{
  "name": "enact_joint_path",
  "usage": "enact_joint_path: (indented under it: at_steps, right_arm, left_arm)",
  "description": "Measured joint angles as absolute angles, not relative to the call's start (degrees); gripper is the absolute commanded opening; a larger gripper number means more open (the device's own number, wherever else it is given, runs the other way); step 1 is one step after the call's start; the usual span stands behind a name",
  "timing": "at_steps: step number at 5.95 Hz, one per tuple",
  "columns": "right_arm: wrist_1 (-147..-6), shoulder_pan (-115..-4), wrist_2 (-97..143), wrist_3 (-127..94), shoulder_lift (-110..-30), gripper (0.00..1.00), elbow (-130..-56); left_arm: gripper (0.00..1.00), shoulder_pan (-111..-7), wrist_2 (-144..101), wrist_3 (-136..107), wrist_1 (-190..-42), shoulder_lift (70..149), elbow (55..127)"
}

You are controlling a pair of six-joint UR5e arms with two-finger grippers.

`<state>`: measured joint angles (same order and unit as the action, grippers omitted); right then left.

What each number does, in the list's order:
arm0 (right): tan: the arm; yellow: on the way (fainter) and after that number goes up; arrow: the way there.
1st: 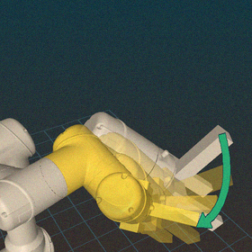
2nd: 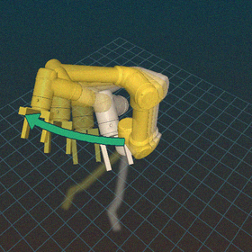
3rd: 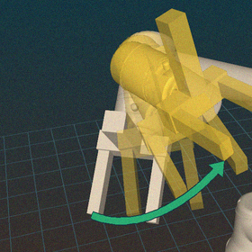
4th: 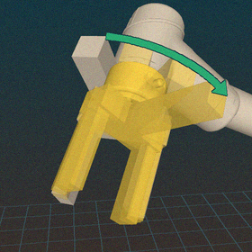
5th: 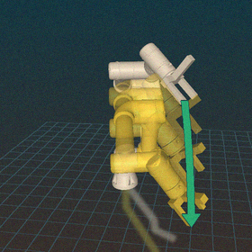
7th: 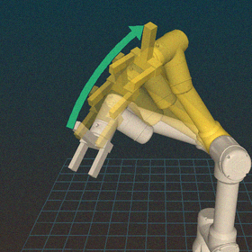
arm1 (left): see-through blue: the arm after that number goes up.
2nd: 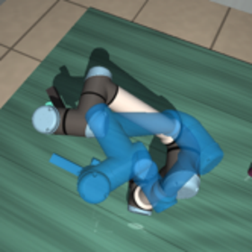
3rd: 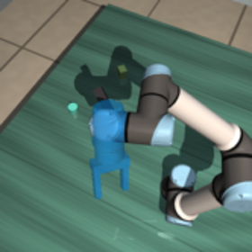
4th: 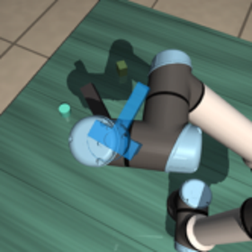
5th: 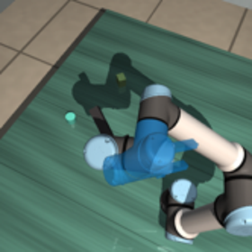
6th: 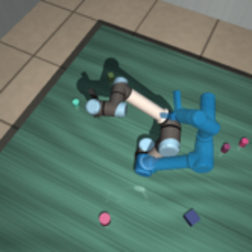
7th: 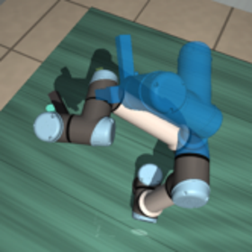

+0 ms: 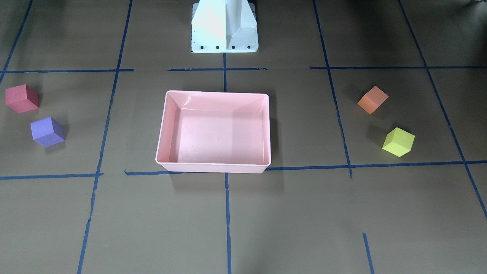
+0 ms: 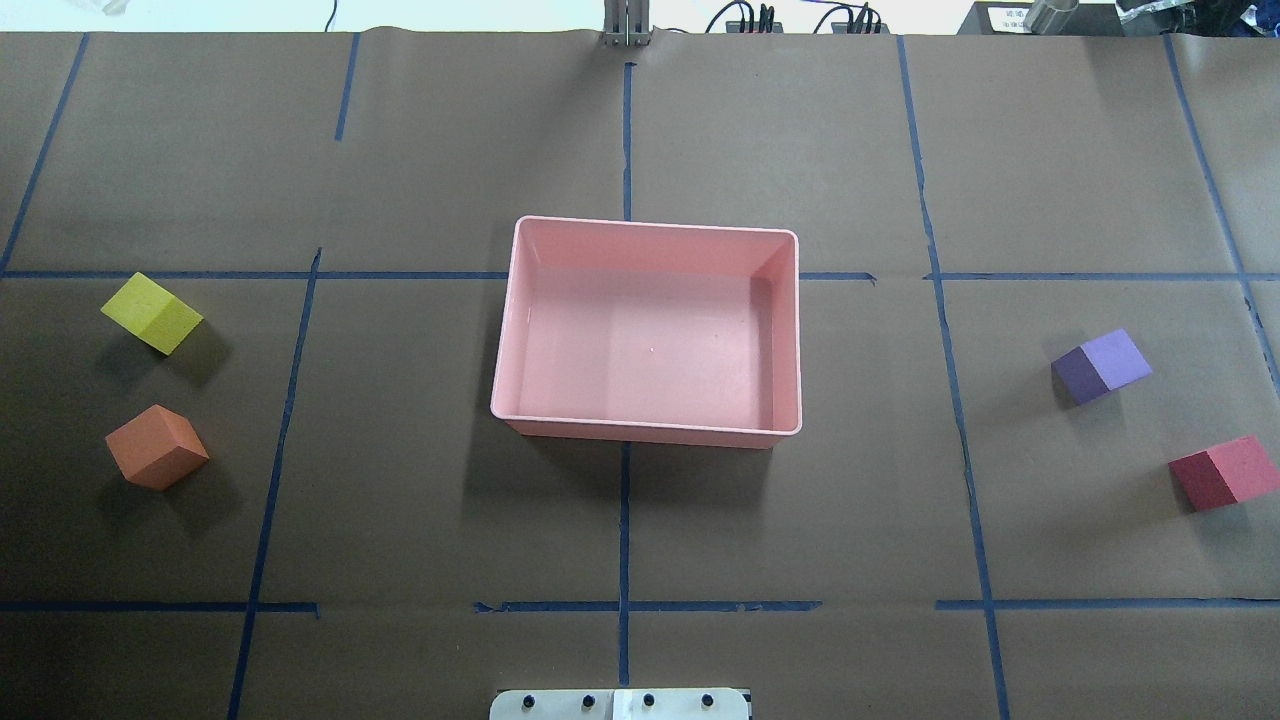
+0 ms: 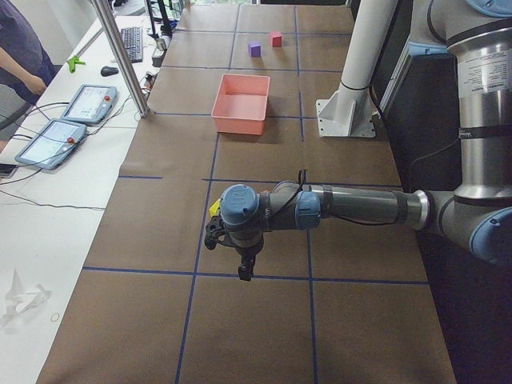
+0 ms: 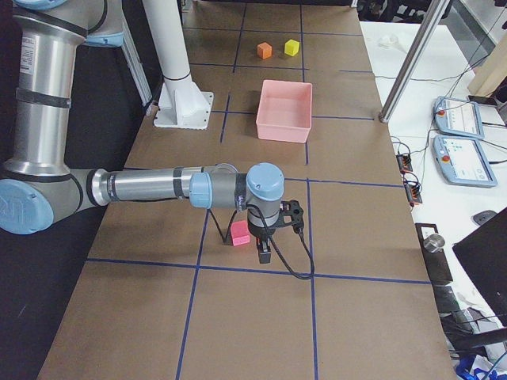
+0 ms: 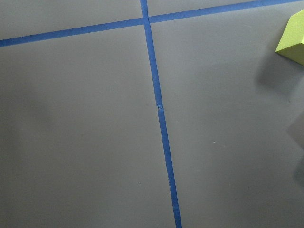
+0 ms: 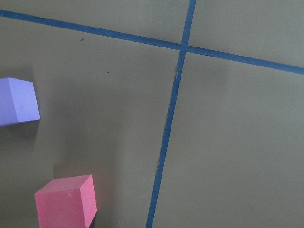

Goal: Place blocks into pink bin with both arms
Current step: 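Move the right gripper down toward the red cube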

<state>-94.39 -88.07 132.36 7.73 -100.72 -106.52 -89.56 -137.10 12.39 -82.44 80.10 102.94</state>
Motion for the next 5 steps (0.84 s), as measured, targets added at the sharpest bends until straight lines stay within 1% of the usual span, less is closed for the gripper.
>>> enact_joint_path:
  at_steps: [2, 3, 5]
  right_arm:
    - [-93.18, -87.37, 132.37, 7.72, -100.66, 1.00, -106.66]
    - [-90.01, -85.14, 132.78, 5.98, -100.64, 1.00, -106.73]
    - [-76.48, -76.92, 133.63, -7.23, -101.74, 1.00, -106.59]
  left_arm:
    - [1.00, -89.53, -137.04, 12.53, -82.54, 79.83, 103.81]
    - [1.00, -89.52, -137.05, 12.56, -82.42, 79.78, 104.13]
    - [1.00, -89.55, -137.10, 12.57, -82.36, 79.72, 104.42]
